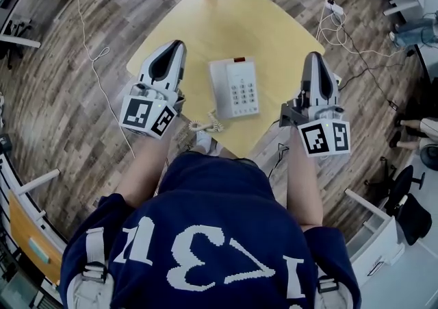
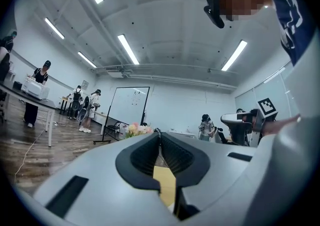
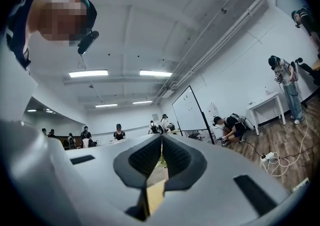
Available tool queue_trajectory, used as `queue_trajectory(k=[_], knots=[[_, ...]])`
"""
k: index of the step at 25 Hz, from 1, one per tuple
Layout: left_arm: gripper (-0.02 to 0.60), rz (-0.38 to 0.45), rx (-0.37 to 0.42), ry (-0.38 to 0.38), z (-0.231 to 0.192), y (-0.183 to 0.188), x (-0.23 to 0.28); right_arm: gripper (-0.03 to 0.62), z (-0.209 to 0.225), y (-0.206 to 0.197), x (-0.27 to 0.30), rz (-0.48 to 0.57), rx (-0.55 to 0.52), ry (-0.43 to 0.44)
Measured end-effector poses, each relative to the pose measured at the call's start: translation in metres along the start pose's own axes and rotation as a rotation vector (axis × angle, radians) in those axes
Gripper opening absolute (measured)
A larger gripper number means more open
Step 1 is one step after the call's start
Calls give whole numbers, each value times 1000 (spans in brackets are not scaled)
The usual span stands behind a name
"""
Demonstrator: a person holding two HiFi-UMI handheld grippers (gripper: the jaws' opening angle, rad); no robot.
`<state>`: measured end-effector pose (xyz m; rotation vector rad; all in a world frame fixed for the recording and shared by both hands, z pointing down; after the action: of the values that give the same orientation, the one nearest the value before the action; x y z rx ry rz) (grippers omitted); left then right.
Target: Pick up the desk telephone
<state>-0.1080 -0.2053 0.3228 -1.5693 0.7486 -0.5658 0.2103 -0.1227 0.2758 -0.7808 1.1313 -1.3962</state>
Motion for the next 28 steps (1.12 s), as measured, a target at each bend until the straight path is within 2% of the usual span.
queue_trajectory(k=[4,8,12,16,20,21,25,28], knots=[[21,-10,-19,11,5,-11,5,29,9,-7,8,-42,16,50],[21,-33,-45,12,9,-28,9,31,18,-32,12,-142,60,115],[23,-90,-99,16,10,-56,9,31,28,-69,14,-285,99,166],[36,-157,-152,51,7,-90,6,51,37,-113,17,-477,176,214],[145,-251,-258,60,5,-130,5,147,46,-161,19,-661,325,268],[165,-276,-281,60,5,-139,4,159,48,-172,18,-696,339,269],[183,-354,-400,44,6,-171,1,165,58,-214,12,-799,354,256],[254,-431,-515,-20,12,-192,2,208,65,-236,9,-836,364,236]])
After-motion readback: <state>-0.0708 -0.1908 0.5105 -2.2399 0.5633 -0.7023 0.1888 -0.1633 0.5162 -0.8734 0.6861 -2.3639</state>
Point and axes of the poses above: the fingertips, and each gripper's own axes: x forward along the fingers, z to its right, y out of its top, the point moved 7 cm from there along -x, backward along the fingers, and after that the axes turned 2 degrees about x, right-handed, at the moved point
